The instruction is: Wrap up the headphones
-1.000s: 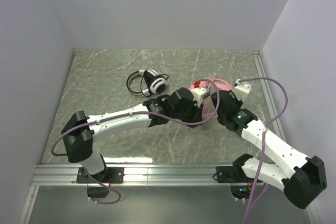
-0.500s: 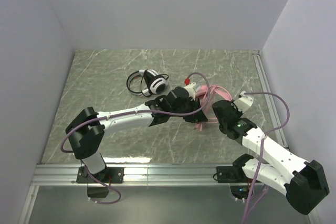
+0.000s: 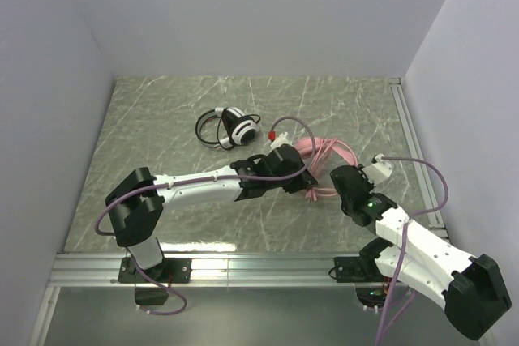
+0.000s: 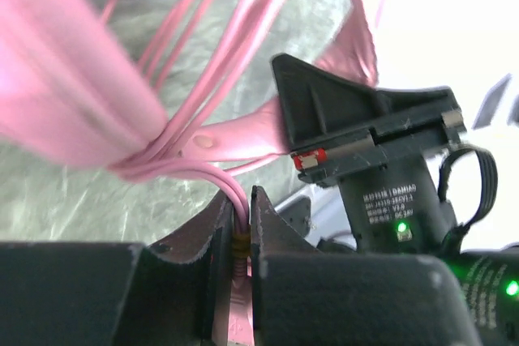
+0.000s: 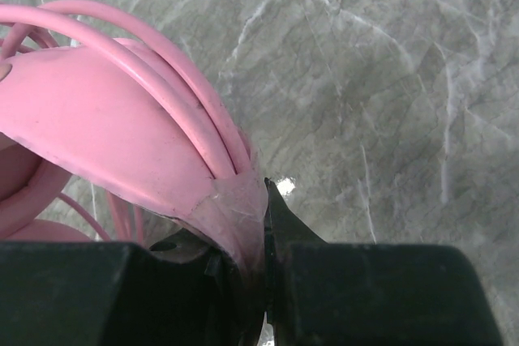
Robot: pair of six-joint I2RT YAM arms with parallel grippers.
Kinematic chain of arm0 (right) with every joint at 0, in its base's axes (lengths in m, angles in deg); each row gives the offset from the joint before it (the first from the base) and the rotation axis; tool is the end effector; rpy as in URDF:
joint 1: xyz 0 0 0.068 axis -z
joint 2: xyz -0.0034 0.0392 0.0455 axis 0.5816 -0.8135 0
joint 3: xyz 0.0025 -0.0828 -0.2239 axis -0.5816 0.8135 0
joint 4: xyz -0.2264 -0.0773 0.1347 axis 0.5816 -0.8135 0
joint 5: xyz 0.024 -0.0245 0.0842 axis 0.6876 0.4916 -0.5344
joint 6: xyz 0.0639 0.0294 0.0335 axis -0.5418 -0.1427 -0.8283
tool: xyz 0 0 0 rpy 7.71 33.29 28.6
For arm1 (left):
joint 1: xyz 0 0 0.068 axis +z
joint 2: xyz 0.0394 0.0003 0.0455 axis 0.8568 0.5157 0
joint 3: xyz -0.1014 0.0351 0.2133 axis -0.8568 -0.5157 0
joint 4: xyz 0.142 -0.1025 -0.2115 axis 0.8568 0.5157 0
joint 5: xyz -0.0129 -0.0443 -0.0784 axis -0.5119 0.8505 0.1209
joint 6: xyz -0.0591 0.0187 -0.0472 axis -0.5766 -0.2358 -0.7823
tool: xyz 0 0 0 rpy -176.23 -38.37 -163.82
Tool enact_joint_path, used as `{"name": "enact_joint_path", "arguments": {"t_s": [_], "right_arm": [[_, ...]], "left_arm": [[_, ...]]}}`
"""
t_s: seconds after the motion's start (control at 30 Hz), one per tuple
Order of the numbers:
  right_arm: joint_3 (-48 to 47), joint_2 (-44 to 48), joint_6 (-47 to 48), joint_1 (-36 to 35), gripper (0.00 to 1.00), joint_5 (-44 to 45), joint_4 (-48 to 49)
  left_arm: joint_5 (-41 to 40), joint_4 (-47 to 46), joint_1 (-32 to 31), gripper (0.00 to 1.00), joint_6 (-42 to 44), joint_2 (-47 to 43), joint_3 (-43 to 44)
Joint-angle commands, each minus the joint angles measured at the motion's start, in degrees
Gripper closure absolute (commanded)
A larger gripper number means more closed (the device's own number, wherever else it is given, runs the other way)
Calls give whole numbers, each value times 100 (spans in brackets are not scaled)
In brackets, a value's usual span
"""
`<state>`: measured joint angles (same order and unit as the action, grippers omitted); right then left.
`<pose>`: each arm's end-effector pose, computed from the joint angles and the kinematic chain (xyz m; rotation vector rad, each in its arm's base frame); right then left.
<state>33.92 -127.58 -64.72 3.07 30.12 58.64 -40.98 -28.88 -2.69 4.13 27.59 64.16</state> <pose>0.2077 0.0798 0.1438 0.8000 1.9744 0.0616 0.2031 -0.3689 0.1934 -0.2092 2.4020 -1.2056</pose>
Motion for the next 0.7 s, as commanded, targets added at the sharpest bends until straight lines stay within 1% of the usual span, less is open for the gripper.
{"name": "enact_joint_path", "arguments": {"t_s": [0.0, 0.07, 0.1, 0.17, 0.2, 0.3, 0.4, 0.53, 0.57, 0.67], "right_arm": [[-23, 184, -476, -47, 100, 58, 759], [47, 184, -502, -82, 100, 23, 874], [65, 184, -494, -99, 100, 14, 917], [100, 175, -520, -135, 100, 14, 988], [100, 149, -511, -152, 100, 14, 1014], [153, 114, -476, -205, 100, 23, 1137], [276, 140, -485, -249, 100, 6, 1304], [460, 210, -511, -293, 100, -56, 1550], [443, 167, -520, -302, 100, -91, 1550], [260, -61, -713, -302, 100, -293, 1279]], "left_arm": [[-1300, 1200, -189, 100, -978, 30, 716], [-1581, 1630, -251, 100, -1110, 240, 1147], [-1661, 1998, -269, 100, -1302, 311, 1296], [-1862, 2247, -339, 100, -1452, 521, 1683], [-1899, 2535, -391, 100, -1558, 601, 1928], [-1811, 2538, -427, 100, -1567, 760, 2123], [-1855, 2494, -427, 100, -1909, 734, 1976], [-2293, 2424, -436, 100, -2498, 488, 1668], [-2355, 2398, -436, 100, -2717, 461, 1624], [-2365, 2353, -436, 100, -2911, 522, 1553]]}}
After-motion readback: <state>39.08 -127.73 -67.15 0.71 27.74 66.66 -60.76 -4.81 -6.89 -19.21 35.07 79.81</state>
